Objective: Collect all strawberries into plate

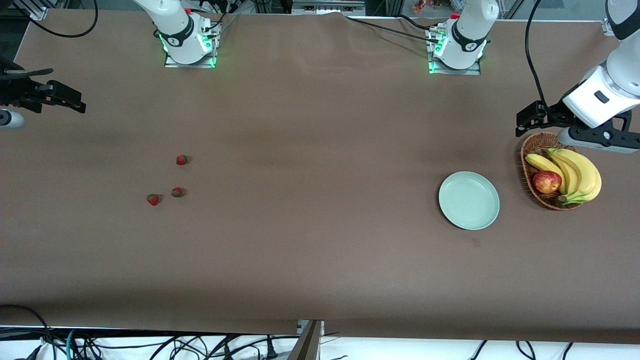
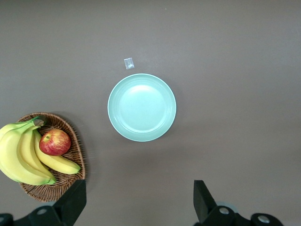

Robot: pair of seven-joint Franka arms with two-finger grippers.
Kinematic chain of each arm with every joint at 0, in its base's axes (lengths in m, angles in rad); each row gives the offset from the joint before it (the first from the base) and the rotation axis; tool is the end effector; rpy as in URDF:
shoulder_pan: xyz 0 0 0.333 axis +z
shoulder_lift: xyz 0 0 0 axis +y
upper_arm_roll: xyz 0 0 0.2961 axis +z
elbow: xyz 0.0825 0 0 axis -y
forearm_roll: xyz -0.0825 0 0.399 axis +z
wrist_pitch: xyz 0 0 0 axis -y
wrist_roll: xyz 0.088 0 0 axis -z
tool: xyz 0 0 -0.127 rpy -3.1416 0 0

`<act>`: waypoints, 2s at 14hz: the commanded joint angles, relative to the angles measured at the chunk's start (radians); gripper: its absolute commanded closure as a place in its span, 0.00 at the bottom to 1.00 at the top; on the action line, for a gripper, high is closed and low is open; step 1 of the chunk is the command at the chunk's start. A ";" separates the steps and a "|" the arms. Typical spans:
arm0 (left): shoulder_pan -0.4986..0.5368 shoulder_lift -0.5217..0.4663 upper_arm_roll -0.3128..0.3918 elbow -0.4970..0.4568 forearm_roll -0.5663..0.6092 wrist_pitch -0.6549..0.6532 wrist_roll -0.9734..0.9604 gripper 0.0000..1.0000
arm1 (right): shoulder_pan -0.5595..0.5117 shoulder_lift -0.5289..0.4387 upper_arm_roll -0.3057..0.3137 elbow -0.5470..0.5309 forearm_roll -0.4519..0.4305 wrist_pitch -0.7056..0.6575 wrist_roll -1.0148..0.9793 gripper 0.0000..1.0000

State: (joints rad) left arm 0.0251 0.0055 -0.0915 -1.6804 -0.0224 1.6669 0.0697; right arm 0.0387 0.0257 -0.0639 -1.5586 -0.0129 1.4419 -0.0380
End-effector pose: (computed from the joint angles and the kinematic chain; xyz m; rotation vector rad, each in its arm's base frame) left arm 0.5741 -0.0407 0.5362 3.1117 -0.2084 -0.0295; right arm 0.5590 -0.0155 0.5658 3.1235 0.0187 -0.2233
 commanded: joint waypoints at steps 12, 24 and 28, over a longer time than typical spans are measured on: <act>0.006 0.011 -0.001 0.027 -0.013 -0.019 0.009 0.00 | -0.014 0.010 0.004 0.022 -0.007 -0.005 -0.003 0.00; 0.007 0.011 -0.001 0.027 -0.013 -0.019 0.009 0.00 | -0.006 0.226 0.010 0.011 0.027 0.109 0.001 0.00; 0.007 0.011 -0.001 0.027 -0.013 -0.019 0.010 0.00 | 0.024 0.362 0.013 -0.043 0.019 0.294 0.012 0.00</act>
State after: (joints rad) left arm 0.0262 0.0060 -0.0914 -1.6798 -0.0224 1.6669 0.0697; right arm 0.0539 0.3348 -0.0530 -1.5768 -0.0005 1.6509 -0.0378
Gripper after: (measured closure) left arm 0.000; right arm 0.000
